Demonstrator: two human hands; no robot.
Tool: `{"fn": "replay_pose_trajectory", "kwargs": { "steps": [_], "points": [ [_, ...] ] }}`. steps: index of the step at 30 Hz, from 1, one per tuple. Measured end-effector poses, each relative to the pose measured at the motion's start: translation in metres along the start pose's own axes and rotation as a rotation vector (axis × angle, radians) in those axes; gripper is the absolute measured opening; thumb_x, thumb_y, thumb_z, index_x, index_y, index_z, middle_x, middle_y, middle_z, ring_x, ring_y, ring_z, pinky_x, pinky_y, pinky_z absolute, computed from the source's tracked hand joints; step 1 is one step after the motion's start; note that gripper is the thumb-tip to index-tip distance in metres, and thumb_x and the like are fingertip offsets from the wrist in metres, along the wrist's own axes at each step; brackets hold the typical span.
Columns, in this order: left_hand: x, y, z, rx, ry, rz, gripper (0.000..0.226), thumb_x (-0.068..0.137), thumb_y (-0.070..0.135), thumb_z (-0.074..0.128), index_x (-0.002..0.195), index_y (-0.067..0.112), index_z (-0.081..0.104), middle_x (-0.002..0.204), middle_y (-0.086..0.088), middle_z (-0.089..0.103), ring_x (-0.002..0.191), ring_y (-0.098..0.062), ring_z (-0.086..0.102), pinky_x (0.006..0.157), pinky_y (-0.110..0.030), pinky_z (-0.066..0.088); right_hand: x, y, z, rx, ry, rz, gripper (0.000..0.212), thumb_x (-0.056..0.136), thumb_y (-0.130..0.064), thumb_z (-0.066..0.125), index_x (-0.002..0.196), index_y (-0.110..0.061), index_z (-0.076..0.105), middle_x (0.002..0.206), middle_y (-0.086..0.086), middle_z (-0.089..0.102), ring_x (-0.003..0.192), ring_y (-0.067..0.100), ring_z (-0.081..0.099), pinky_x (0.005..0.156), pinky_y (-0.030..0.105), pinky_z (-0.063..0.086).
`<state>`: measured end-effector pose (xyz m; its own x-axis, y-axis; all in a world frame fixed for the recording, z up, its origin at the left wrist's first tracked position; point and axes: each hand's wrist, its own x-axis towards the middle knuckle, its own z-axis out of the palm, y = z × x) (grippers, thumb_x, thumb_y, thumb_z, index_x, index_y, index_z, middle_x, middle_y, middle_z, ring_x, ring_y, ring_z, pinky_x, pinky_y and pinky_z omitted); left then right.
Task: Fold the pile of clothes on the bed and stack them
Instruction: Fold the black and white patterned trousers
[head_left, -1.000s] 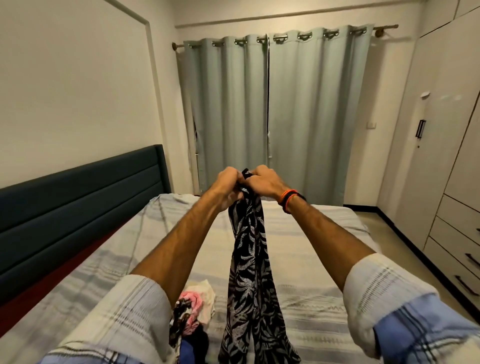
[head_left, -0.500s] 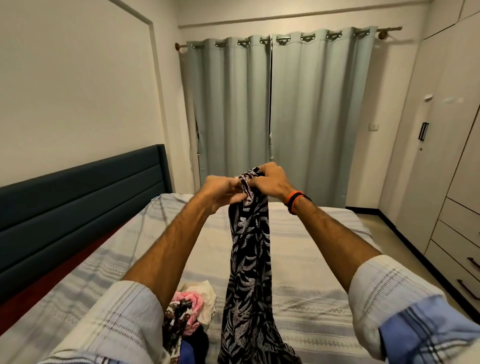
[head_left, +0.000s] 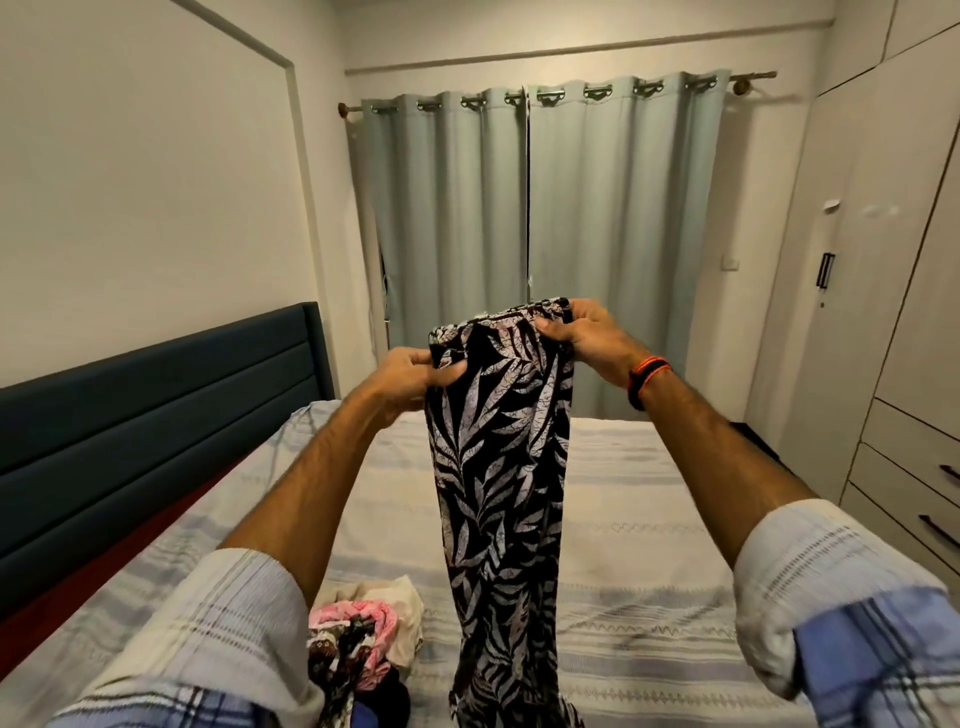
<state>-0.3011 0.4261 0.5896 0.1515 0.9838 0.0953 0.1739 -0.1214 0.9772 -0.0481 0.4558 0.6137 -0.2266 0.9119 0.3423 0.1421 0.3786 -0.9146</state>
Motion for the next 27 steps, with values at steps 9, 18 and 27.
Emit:
{"fn": "replay_pose_trajectory", "kwargs": {
  "steps": [9,18,27],
  "points": [
    [0.022,0.036,0.028,0.328,0.292,0.277,0.03,0.078,0.026,0.081,0.101,0.011,0.07,0.095,0.002,0.07,0.082,-0.009,0.065,0.072,-0.025,0.054,-0.009,-0.011,-0.021,-0.688,0.317,0.044,0.034,0.096,-0.045,0.056,0.101,-0.012,0.065,0.084,0.001,0.063,0.071,0.015,0.056,0.062,0.024,0.043],
    [0.025,0.064,0.032,0.571,0.405,0.36,0.034,0.084,0.036,0.074,0.106,0.01,0.069,0.087,0.004,0.065,0.063,0.004,0.053,0.058,-0.013,0.043,-0.004,-0.033,-0.028,0.12,0.229,0.135,0.045,0.1,-0.022,0.053,0.138,0.001,0.044,0.15,0.021,0.041,0.093,0.035,0.07,0.069,0.038,0.061],
    [0.015,0.101,0.024,0.639,0.585,0.416,0.034,0.09,0.037,0.068,0.115,0.014,0.068,0.083,0.006,0.063,0.06,-0.003,0.064,0.064,-0.021,0.057,0.007,-0.066,-0.022,0.042,0.3,0.021,0.038,0.099,-0.027,0.055,0.128,-0.002,0.055,0.122,0.015,0.065,0.089,0.026,0.072,0.072,0.033,0.062]
  ]
}}
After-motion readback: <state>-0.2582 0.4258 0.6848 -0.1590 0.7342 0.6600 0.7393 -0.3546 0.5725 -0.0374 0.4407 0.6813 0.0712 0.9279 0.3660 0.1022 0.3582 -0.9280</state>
